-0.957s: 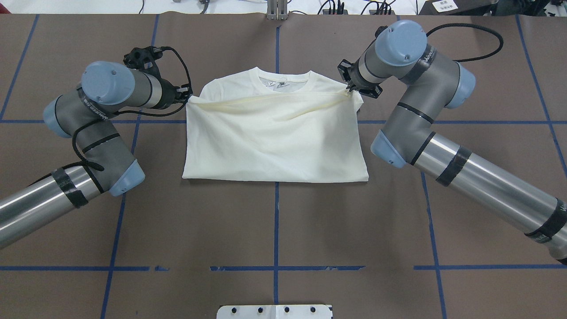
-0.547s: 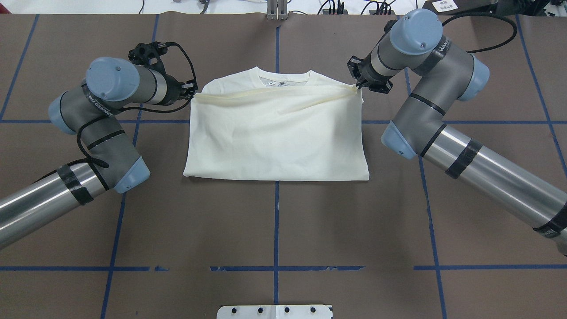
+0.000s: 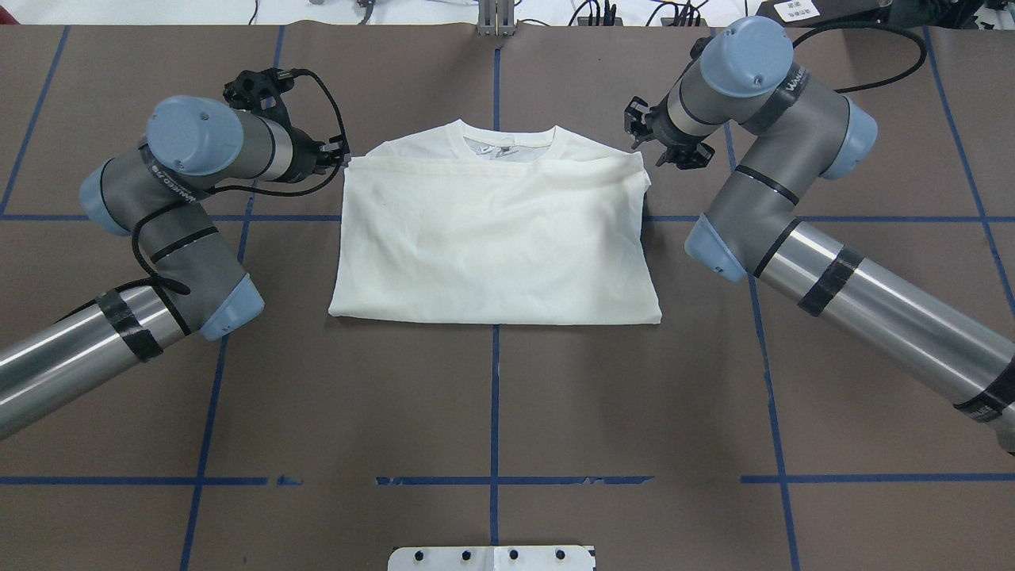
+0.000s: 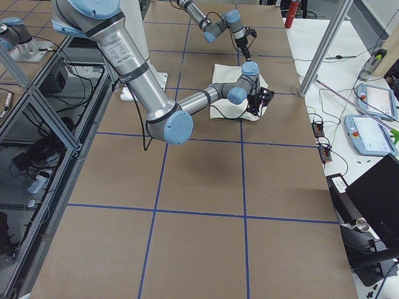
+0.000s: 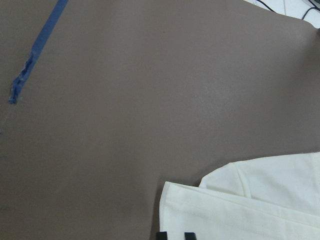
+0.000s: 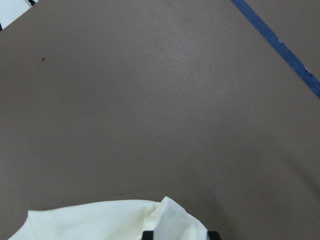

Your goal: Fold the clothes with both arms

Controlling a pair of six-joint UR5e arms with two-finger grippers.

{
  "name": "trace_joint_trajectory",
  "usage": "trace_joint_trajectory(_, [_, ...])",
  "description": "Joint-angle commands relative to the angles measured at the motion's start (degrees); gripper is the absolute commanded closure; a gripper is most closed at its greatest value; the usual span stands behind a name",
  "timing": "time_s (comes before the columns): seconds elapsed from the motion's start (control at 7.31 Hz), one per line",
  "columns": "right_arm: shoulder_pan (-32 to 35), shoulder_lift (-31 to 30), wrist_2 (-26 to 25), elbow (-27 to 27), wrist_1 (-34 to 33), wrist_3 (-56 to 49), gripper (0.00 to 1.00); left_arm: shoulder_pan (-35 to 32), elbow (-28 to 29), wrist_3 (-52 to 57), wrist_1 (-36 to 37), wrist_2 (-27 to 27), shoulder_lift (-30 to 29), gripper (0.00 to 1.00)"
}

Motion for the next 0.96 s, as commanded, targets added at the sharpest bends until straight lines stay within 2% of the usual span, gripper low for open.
trace_joint_trajectory(0.0, [1.5, -1.0, 4.9, 3.0, 0.5, -1.4, 0.0, -0.5, -0.1, 0.7, -1.4, -0.2, 0.4, 0.54])
trace_joint_trajectory(0.14, [-0.8, -5.5, 3.9, 9.5, 0.5, 1.1, 0.0, -0.7, -0.3, 1.9, -3.8, -0.2, 2.3, 0.53])
trace_joint_trajectory(0.41, [-8.6, -15.7, -5.6, 22.5, 0.5, 3.7, 0.0, -1.7, -0.3, 2.0, -6.9, -0.5, 3.7, 0.53])
trace_joint_trajectory(0.55, [-11.1, -17.3, -7.9, 24.2, 0.4, 6.9, 0.0, -1.7, -0.4, 2.0, -7.0, -0.4, 3.8, 0.53])
trace_joint_trajectory(0.82, [-14.3, -19.0, -7.9, 24.4, 0.5, 13.3, 0.0, -1.8, -0.4, 2.2, -6.9, -0.3, 3.9, 0.53])
